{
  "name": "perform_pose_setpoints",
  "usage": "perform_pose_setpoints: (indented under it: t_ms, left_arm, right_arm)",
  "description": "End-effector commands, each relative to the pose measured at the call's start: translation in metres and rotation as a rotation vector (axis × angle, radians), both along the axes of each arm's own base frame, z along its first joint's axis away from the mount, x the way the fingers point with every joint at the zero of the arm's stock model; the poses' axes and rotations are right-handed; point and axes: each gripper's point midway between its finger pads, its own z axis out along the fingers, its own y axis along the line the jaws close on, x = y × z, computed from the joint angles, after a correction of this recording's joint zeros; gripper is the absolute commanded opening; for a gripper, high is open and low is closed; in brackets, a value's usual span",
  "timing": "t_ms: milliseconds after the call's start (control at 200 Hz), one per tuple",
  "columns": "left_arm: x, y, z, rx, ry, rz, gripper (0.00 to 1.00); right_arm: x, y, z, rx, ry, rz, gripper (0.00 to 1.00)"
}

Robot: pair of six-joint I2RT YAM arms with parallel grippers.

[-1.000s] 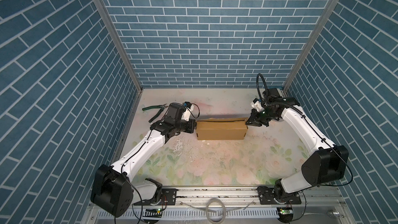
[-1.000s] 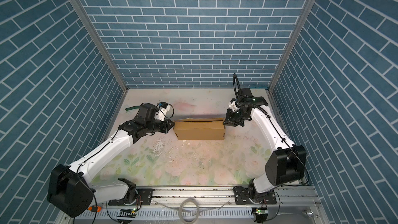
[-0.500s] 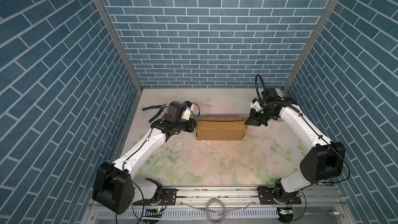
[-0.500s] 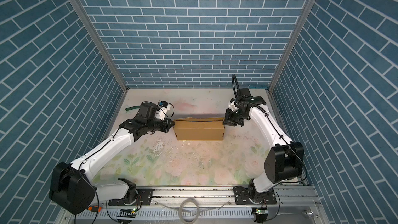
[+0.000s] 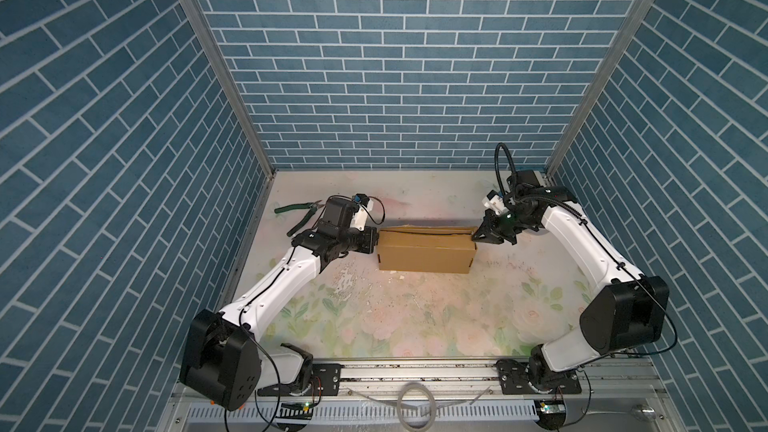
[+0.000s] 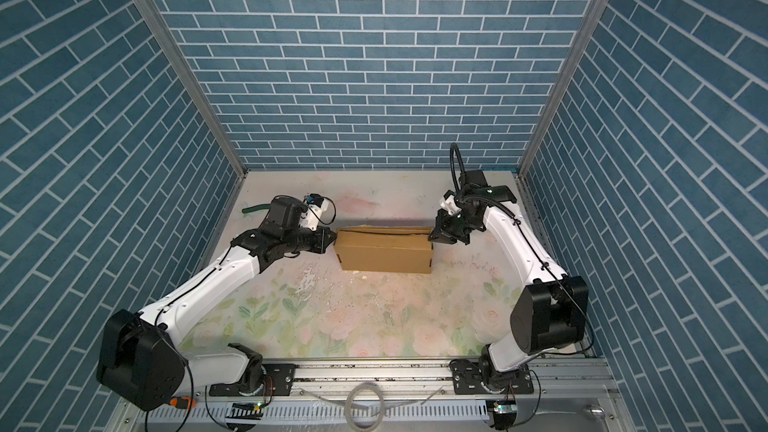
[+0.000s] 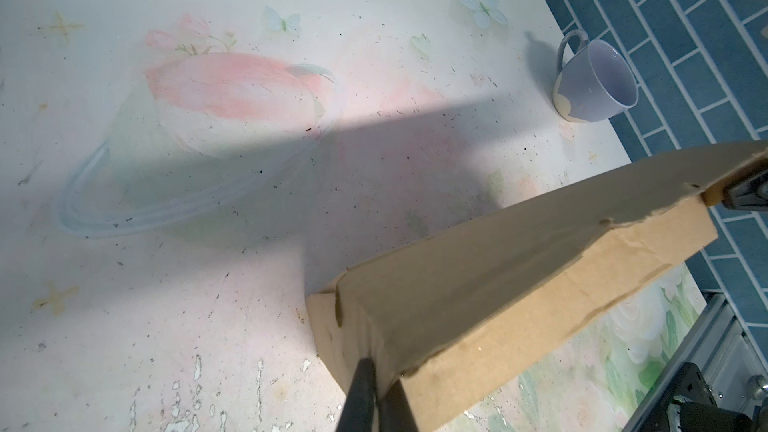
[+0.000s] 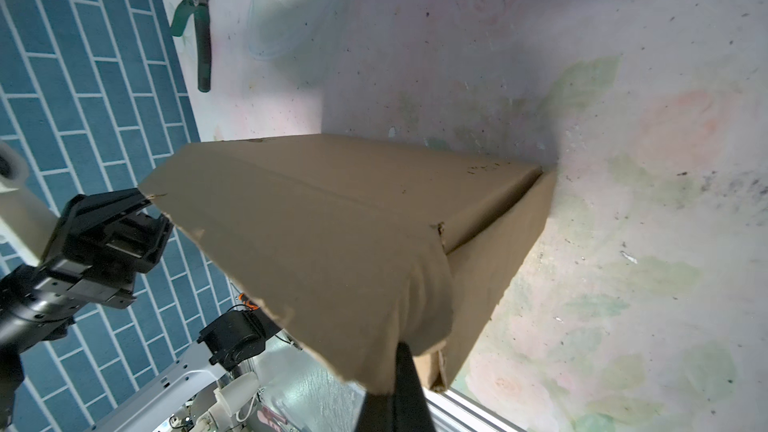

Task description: Fold the paper box

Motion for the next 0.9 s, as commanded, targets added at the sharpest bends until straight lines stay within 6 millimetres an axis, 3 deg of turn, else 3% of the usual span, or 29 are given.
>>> perform_pose_setpoints:
  t_ms: [0,350,495,690,805,895]
  left_arm:
    - [-0.014,-0.006,-0.024,0.001,0.084,-0.04,0.06]
    - [-0.015,-0.005,-0.03,0.012,0.092,-0.041,0.06]
    - [-0.014,-0.005,-0.031,0.013,0.094,-0.04,0.05]
    - [-0.013,-0.005,-0.03,0.018,0.094,-0.04,0.05]
    - [-0.013,-0.005,-0.03,0.02,0.093,-0.039,0.05]
    - [-0.013,-0.005,-0.031,0.019,0.095,-0.039,0.05]
  right_arm:
    - [-0.005,0.02,0.03,0.176,-0.011,0.022,0.0]
    - [-0.004,0.03,0.045,0.329,0.001,0.007,0.0]
    - [-0.005,0.023,0.038,0.309,0.007,-0.011,0.0]
    - [-0.01,-0.011,0.006,0.032,-0.007,-0.015,0.0]
    - [-0.012,-0.032,-0.001,-0.12,-0.028,-0.011,0.0]
    - [-0.015,-0.037,-0.003,-0.148,-0.026,-0.004,0.0]
